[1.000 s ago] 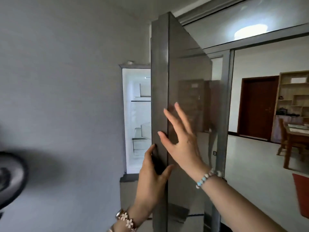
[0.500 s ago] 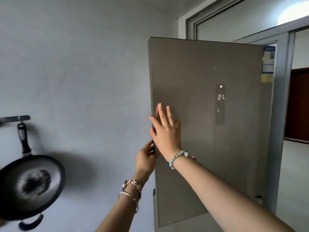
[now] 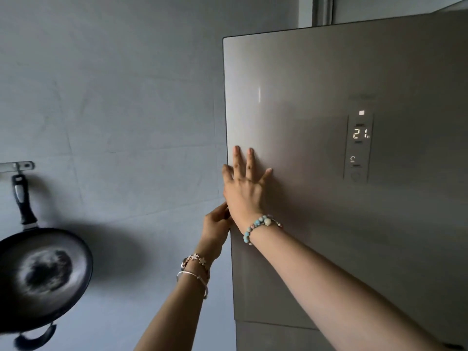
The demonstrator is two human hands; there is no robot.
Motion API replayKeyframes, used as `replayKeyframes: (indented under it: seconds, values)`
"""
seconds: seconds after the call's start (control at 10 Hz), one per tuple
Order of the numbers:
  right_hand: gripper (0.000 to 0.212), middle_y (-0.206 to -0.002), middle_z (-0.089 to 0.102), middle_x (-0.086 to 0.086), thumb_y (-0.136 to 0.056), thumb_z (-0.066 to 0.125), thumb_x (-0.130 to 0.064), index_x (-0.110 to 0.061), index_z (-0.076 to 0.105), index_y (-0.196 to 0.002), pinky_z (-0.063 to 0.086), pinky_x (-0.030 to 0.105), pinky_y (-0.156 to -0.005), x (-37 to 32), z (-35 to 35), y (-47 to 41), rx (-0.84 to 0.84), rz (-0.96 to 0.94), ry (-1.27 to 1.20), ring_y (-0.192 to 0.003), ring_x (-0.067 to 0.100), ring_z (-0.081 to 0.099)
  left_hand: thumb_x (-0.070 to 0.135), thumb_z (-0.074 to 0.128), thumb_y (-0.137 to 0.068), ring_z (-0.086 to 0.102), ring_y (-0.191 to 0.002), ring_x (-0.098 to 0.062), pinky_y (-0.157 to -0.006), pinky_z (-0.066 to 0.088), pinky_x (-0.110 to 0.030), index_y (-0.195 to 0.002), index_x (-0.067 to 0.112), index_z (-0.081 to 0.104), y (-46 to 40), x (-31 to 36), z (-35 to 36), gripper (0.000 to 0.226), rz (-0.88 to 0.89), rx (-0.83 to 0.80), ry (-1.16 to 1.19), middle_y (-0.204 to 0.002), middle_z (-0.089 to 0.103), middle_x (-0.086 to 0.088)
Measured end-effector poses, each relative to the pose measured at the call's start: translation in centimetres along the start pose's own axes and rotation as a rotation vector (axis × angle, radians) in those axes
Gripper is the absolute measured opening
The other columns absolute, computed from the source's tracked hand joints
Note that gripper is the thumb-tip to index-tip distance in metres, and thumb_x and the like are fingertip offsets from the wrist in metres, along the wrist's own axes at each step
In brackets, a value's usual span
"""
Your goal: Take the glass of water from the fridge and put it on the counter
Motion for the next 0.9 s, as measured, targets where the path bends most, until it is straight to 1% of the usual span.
replayKeyframes:
  seconds: [0.1, 0.2, 0.3, 0.4, 0.5, 0.6, 0.7, 0.8, 0.9]
  values:
    - [0.041, -0.163, 0.030, 0.007, -0.090, 0.043, -0.013, -0.024, 0.064, -0.124, 0.034, 0.079, -0.094, 0.0, 0.8, -0.3, 0.002, -0.007, 0.014, -0.148, 0.041, 0.024, -0.027, 0.043, -0.078, 0.055, -0.052, 0.009, -0.052, 0.044, -0.009, -0.103, -0.012, 0.064, -0.9, -0.6, 0.2, 0.036, -0.015, 0.023, 0.005, -0.066, 0.065, 0.009]
    - [0.038, -0.162, 0.033, 0.006, -0.090, 0.053, -0.019, -0.028, 0.065, -0.125, 0.039, 0.076, -0.093, 0.4, 1.4, -0.6, 0.023, 0.005, 0.062, -0.147, 0.039, 0.028, -0.026, 0.044, -0.079, 0.058, -0.055, 0.008, -0.055, 0.048, -0.011, -0.101, -0.004, 0.066, -1.8, -1.0, 0.5, 0.038, -0.014, 0.030, 0.017, -0.069, 0.067, 0.008]
    - [0.040, -0.162, 0.030, 0.006, -0.091, 0.049, -0.019, -0.028, 0.063, -0.127, 0.038, 0.076, -0.094, 0.2, 1.8, -0.8, 0.014, -0.013, 0.086, -0.147, 0.039, 0.027, -0.025, 0.046, -0.080, 0.060, -0.060, 0.006, -0.058, 0.050, -0.012, -0.102, -0.001, 0.066, -2.1, -1.0, 0.6, 0.038, -0.006, 0.032, 0.037, -0.075, 0.068, 0.005]
    - [0.046, -0.162, 0.030, 0.006, -0.090, 0.039, -0.016, -0.029, 0.062, -0.127, 0.038, 0.076, -0.094, 0.2, 2.0, -0.8, -0.006, -0.010, 0.105, -0.147, 0.039, 0.027, -0.024, 0.046, -0.082, 0.060, -0.071, -0.007, -0.061, 0.051, -0.012, -0.101, 0.002, 0.066, -2.1, -1.1, 0.8, 0.038, -0.002, 0.022, 0.043, -0.080, 0.068, 0.002]
    - [0.048, -0.164, 0.027, 0.007, -0.091, 0.036, -0.015, -0.029, 0.060, -0.130, 0.036, 0.076, -0.095, 0.2, 1.9, -0.8, -0.054, 0.001, 0.113, -0.148, 0.040, 0.023, -0.023, 0.046, -0.082, 0.059, -0.076, -0.011, -0.063, 0.051, -0.012, -0.105, -0.001, 0.066, -2.3, -1.1, 0.7, 0.037, 0.015, 0.024, 0.039, -0.085, 0.068, -0.001]
    - [0.045, -0.167, 0.011, 0.010, -0.096, 0.039, -0.010, -0.021, 0.053, -0.137, 0.024, 0.081, -0.100, 0.1, 1.9, -1.0, -0.186, -0.027, 0.000, -0.151, 0.043, 0.006, -0.020, 0.047, -0.084, 0.061, -0.082, -0.012, -0.067, 0.053, -0.013, -0.116, -0.008, 0.063, -1.9, -1.3, 1.0, 0.038, -0.016, -0.002, 0.042, -0.092, 0.069, -0.005]
    - [0.039, -0.168, 0.009, 0.010, -0.097, 0.043, -0.010, -0.015, 0.055, -0.134, 0.015, 0.080, -0.104, 0.2, 1.2, -1.2, -0.252, -0.022, -0.185, -0.152, 0.040, -0.001, -0.014, 0.047, -0.088, 0.064, -0.082, -0.011, -0.069, 0.053, -0.018, -0.119, -0.004, 0.063, -1.0, -1.2, 0.5, 0.036, -0.080, -0.008, 0.089, -0.092, 0.071, -0.003]
    - [0.027, -0.146, 0.053, 0.007, -0.094, 0.057, -0.021, -0.016, 0.068, -0.118, 0.036, 0.048, -0.110, 2.1, -0.4, -0.2, -0.306, 0.198, -0.861, -0.141, 0.027, 0.039, 0.013, 0.050, -0.097, 0.068, -0.101, -0.019, -0.088, 0.053, -0.031, -0.123, 0.010, 0.063, 0.5, -0.6, -3.3, 0.030, -0.189, 0.041, 0.272, -0.112, 0.072, -0.006]
    - [0.016, -0.110, 0.073, 0.000, -0.090, 0.065, -0.025, -0.019, 0.073, -0.103, 0.049, 0.030, -0.091, 2.3, -0.1, 2.6, -0.548, 0.562, -1.581, -0.109, 0.020, 0.063, 0.031, 0.048, -0.098, 0.066, -0.111, -0.025, -0.097, 0.050, -0.038, -0.125, 0.012, 0.062, 2.1, 0.0, -6.5, 0.035, -0.233, 0.073, 0.512, -0.120, 0.070, -0.008]
Point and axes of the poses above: each hand's wrist, its own y-axis away from the middle knuckle, its own z-axis out of the palm, x = y × z, the point moved 8 cm from there along -y, towards the middle knuckle
